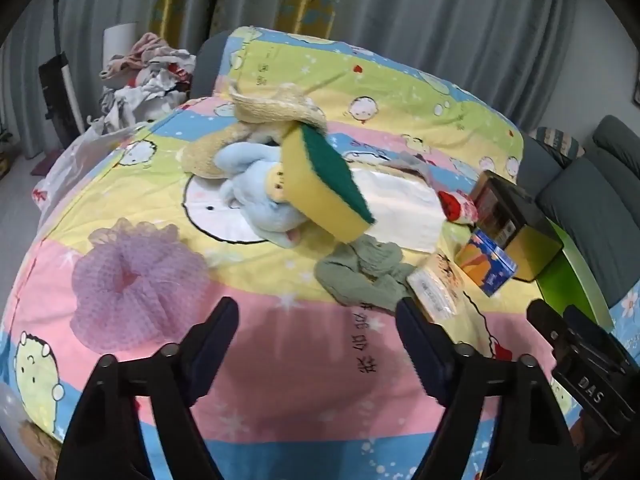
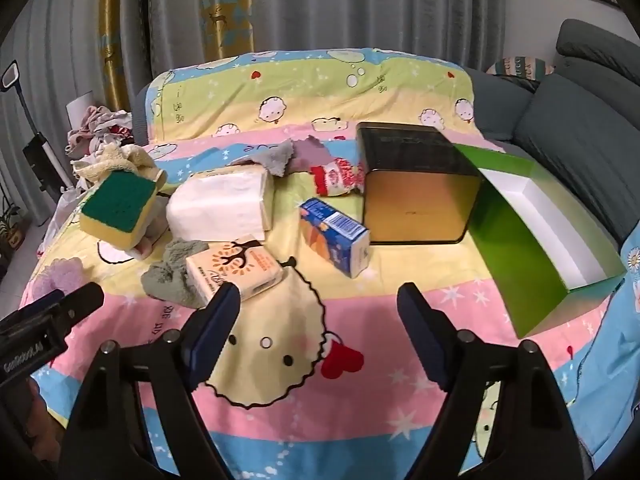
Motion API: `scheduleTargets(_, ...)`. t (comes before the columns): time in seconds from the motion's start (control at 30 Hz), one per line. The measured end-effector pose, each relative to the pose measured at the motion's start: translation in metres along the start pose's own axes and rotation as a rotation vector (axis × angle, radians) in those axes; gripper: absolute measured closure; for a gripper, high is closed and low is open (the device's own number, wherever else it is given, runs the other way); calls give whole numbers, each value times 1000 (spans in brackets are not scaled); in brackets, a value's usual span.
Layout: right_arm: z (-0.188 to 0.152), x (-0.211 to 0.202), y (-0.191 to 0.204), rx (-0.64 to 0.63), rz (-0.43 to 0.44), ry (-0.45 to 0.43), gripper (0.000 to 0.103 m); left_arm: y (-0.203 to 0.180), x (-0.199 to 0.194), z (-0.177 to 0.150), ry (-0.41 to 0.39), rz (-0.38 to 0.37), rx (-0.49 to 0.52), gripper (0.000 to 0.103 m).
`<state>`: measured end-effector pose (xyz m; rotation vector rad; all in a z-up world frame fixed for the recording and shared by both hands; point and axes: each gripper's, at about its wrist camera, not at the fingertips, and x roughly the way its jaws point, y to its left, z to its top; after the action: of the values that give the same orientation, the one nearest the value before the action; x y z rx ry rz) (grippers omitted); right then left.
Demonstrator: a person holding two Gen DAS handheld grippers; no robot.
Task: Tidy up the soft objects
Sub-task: 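Grasp the green-and-yellow sponge with the right gripper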
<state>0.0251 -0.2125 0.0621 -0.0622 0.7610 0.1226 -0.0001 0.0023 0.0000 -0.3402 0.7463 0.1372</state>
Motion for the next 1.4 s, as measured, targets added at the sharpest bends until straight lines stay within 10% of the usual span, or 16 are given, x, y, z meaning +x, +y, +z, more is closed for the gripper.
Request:
scheduleTargets(0.7, 75, 84, 130, 52, 501, 263, 1, 79, 2, 18, 38, 70, -189, 38)
scheduleTargets(0.87, 70, 110, 143, 94, 485, 324, 7, 86, 2, 21, 54, 43, -225, 38)
scheduleTargets(0.93, 68, 112, 140, 106, 500, 346, 41, 87, 2, 21, 55, 43, -231, 38)
scheduleTargets(1.23, 58, 33, 108, -57, 394, 209, 42, 84, 4, 19, 53, 7, -241, 38)
scheduleTargets(1.4, 23, 25, 81, -75, 328, 279, 40, 70, 13, 13, 89, -8, -204, 38)
